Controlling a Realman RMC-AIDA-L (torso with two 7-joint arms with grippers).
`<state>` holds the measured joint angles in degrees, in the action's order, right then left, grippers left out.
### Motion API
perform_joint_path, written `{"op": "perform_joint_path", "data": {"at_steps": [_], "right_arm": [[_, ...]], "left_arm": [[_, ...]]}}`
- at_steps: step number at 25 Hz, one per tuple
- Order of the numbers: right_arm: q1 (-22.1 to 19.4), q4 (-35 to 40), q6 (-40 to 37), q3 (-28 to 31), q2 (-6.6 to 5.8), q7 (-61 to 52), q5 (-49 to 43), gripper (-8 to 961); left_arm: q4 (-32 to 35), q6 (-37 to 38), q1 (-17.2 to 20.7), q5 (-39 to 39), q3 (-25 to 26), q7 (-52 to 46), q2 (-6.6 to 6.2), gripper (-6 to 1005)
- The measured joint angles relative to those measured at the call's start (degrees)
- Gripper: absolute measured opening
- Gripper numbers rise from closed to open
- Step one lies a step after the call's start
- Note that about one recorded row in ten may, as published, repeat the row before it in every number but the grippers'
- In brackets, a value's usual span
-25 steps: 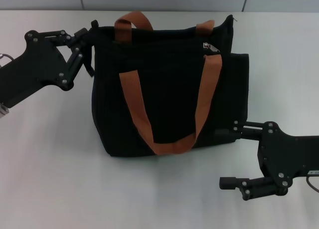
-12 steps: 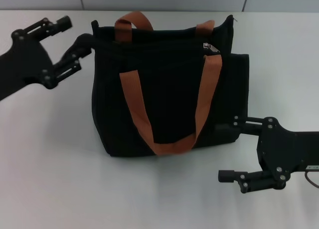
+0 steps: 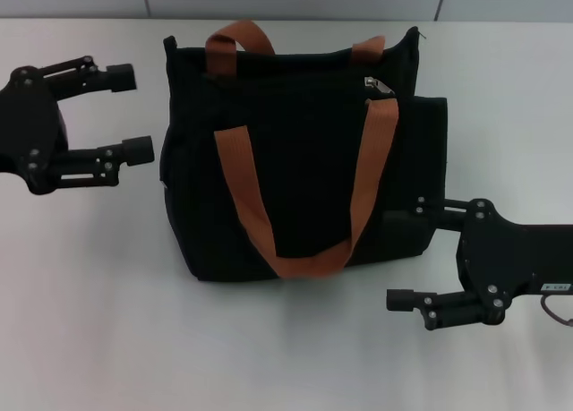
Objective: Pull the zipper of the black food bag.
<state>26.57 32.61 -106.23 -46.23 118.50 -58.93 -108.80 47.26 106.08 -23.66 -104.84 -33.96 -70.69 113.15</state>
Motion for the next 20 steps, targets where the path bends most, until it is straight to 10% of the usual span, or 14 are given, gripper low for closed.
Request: {"op": "perform_joint_path", "data": {"at_steps": [3,20], "right_arm": [[0.24,0.0,0.09,0.11,0.24,-0.02,0.03,831],[0.65,-5.22,0.31,0.31,0.4,0.38,-0.77,831]], "left_arm": [[-1.78,8.74,-1.1,4.05,-0.84,-1.67,-0.05,835],[-22.49,4.27,1.09,0.34,-10.46,18.27,4.3,836]]}}
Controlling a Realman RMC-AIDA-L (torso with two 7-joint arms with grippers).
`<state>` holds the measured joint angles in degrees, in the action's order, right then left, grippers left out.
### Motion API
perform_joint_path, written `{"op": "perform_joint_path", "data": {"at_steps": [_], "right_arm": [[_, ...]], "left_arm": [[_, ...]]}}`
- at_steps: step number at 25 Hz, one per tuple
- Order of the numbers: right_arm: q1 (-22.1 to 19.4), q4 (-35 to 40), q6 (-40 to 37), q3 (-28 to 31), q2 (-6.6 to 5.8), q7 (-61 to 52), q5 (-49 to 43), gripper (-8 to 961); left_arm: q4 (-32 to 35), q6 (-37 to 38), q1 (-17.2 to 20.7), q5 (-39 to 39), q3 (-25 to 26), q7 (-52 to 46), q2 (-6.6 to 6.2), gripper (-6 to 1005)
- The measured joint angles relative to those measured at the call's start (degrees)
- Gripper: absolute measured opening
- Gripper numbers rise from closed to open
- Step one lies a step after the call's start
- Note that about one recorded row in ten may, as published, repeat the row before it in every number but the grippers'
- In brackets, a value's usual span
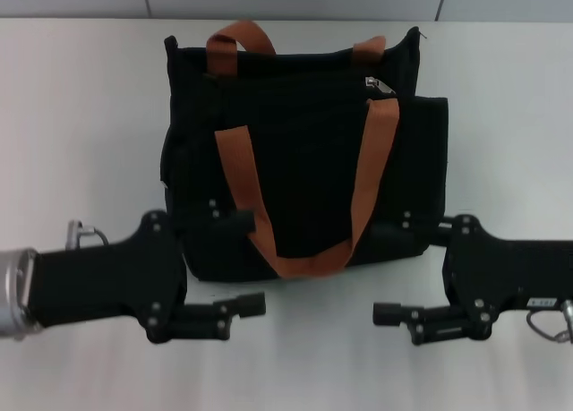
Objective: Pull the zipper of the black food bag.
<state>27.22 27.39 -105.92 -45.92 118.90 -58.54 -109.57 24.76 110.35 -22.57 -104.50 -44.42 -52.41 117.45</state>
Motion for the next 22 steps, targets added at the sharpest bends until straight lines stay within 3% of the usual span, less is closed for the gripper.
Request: {"op": "perform_joint_path", "data": {"at_steps": [9,22], "right_arm": [[-0.23,-4.39,3.61,-1.88,0.11,2.11,-1.39,831],[0.09,-4.98,4.63,-2.59,0.14,2.28,-1.44,831]], "left_arm": [[-0.26,-4.28,2.01,-6.06,-0.06,2.52,0.06,836],[-0.33,-3.98,1.58,-6.36,0.21,2.07,0.14,836]]}}
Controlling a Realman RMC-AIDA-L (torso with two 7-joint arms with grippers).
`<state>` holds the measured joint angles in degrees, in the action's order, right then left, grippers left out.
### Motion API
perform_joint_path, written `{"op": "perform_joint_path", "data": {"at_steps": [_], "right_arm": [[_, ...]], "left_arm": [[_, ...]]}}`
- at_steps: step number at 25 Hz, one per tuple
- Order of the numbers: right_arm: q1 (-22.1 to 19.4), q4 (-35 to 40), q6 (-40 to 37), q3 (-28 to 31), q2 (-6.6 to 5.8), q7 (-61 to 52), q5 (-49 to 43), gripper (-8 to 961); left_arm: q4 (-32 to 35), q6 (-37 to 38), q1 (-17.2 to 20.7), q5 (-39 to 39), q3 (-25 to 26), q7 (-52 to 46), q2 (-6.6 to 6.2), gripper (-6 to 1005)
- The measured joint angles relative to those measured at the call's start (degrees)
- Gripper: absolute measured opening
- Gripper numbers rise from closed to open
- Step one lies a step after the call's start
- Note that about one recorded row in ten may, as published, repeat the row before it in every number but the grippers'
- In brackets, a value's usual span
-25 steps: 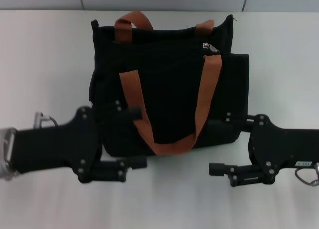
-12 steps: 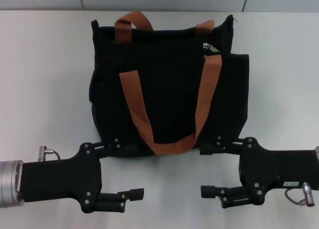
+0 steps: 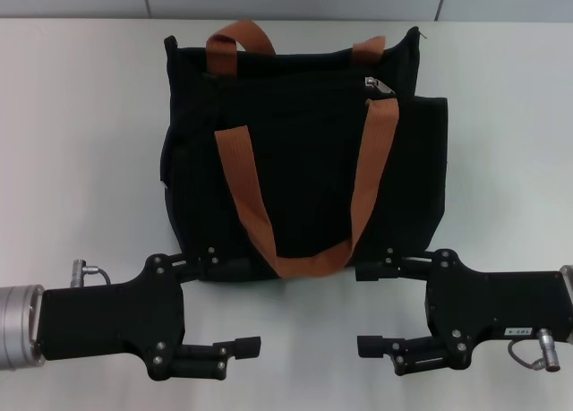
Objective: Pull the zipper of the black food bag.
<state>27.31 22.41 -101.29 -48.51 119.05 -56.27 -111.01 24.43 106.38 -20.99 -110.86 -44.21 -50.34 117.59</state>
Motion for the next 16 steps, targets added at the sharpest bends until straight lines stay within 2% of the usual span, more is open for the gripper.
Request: {"op": "perform_joint_path", "data": {"at_steps": [16], "right_arm": [[0.67,0.0,0.18,0.0,0.05,0.02,0.26,831]], "left_arm": [[0.0,-0.02,-0.1,-0.07,0.0,-0.01,0.03,835]]}}
